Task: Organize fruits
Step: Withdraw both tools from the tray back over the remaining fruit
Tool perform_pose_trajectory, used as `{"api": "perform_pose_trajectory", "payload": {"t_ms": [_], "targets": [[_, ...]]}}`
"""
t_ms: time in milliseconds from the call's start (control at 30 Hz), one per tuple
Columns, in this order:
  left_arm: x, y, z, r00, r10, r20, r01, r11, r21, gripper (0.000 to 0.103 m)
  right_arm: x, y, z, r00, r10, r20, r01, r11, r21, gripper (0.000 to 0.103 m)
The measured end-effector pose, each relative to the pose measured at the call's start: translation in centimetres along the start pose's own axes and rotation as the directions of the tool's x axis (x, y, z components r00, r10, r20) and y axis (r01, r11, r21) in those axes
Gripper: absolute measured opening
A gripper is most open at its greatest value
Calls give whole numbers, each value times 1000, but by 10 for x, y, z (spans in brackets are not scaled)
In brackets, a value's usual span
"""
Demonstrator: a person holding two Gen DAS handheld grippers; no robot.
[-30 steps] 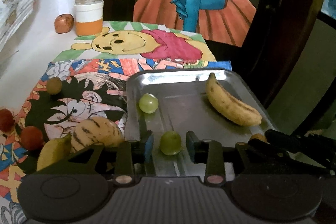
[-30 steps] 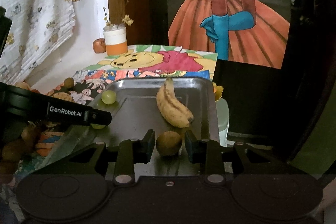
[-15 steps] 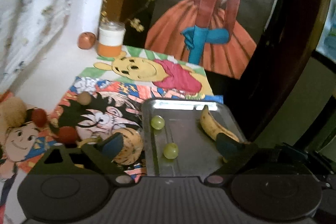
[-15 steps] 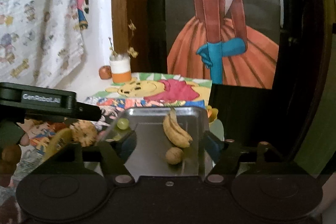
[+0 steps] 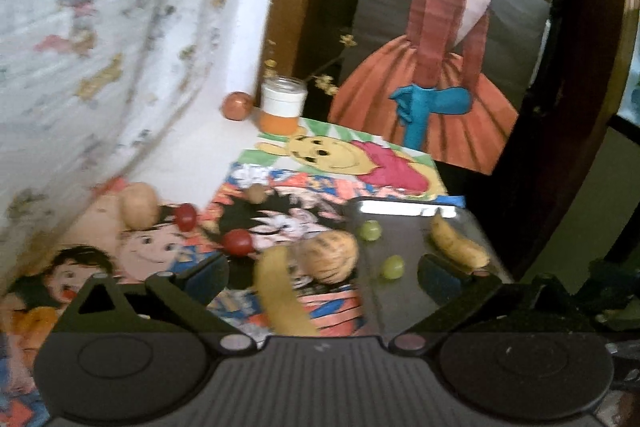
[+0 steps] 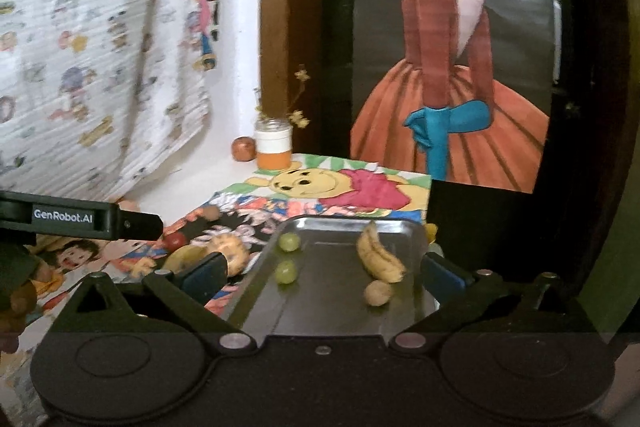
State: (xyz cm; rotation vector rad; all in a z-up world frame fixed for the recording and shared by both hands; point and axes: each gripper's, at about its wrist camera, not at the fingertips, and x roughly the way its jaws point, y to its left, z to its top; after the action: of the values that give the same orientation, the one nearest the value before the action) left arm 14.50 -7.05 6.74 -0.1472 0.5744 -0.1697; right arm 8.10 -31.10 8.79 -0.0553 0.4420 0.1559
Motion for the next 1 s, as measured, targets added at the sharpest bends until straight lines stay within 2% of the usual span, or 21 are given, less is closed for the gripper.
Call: {"api": "perform_pose_trajectory", "payload": {"t_ms": [367, 600, 833, 1000], "targets": [[-35, 47, -30, 991, 121, -49, -122, 992, -23, 103, -18, 37, -20, 993, 81, -83, -84, 996, -43, 102], [-41, 63, -46, 969, 208, -132, -202, 978, 54, 103, -15, 58, -34, 961, 202, -188, -224, 969, -105, 102], [-41, 77, -54, 947, 260, -189, -248, 965, 84, 103, -2, 72, -43, 937, 218, -275, -263, 955, -139, 102], [-37, 82, -58, 939, 266, -216, -252, 963, 92, 103, 7, 77, -48, 929, 202, -311, -255, 957, -141, 102]]}}
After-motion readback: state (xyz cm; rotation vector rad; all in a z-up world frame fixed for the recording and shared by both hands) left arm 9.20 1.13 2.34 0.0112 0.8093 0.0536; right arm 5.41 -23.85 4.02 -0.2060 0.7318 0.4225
